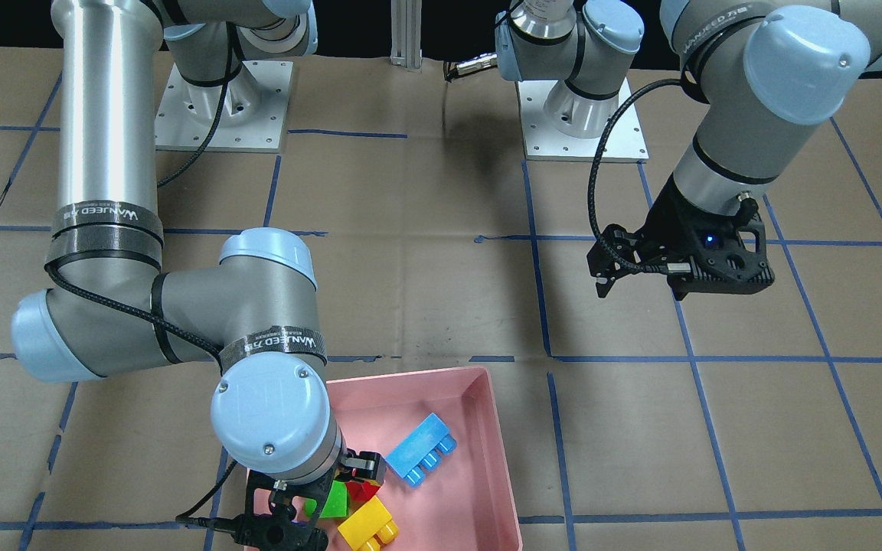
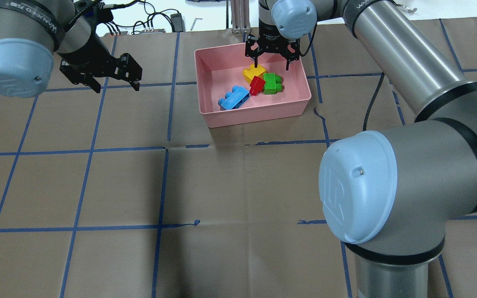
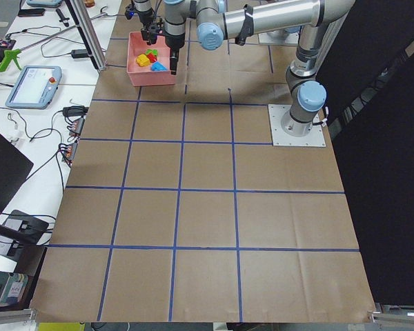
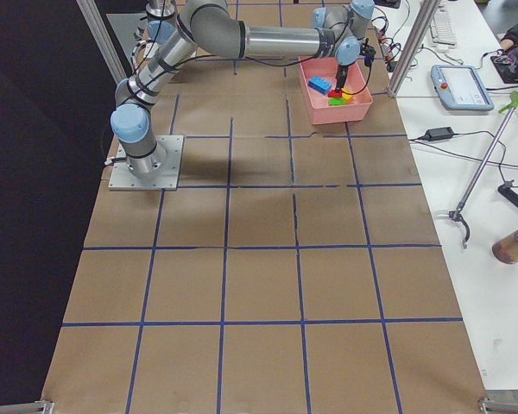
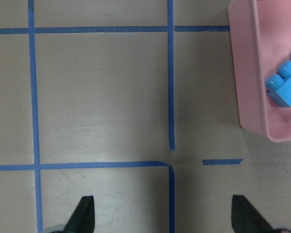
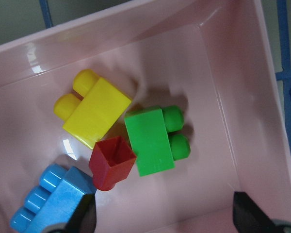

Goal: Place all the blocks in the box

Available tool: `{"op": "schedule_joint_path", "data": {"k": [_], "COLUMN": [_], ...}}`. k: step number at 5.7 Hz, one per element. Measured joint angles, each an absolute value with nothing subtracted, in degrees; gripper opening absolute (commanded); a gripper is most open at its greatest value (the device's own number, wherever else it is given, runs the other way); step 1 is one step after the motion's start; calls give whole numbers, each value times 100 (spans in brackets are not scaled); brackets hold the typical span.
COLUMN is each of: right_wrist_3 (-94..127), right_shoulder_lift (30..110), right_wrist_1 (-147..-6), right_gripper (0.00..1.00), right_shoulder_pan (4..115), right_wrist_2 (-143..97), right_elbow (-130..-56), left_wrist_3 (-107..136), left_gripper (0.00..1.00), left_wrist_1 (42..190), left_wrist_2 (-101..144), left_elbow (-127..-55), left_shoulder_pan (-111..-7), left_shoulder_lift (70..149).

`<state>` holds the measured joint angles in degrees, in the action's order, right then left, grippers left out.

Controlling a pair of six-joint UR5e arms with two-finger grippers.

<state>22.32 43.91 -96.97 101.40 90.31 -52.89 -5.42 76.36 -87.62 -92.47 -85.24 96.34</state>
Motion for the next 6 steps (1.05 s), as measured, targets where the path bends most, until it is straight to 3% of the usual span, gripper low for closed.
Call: {"op": "schedule_joint_path", "data": {"k": [4, 6], "right_wrist_3": [1039, 324], "right_shoulder_lift": [5340, 6084], "right_wrist_1": [-8427, -7804], "right_gripper": [99, 97], "right_shoulder_pan": [9089, 8650], "right_wrist_2": [9416, 9406], "right_elbow": [-5334, -5705], "left_wrist_3": [-538, -643], "left_gripper": [100, 100], "left_wrist_1": [8235, 7998], "left_wrist_2": [-8994, -9262], "left_elbow": [-9104, -9058], "left_shoulder_pan": [-8526, -8520], "left_shoulder_lift": [9431, 9472]}}
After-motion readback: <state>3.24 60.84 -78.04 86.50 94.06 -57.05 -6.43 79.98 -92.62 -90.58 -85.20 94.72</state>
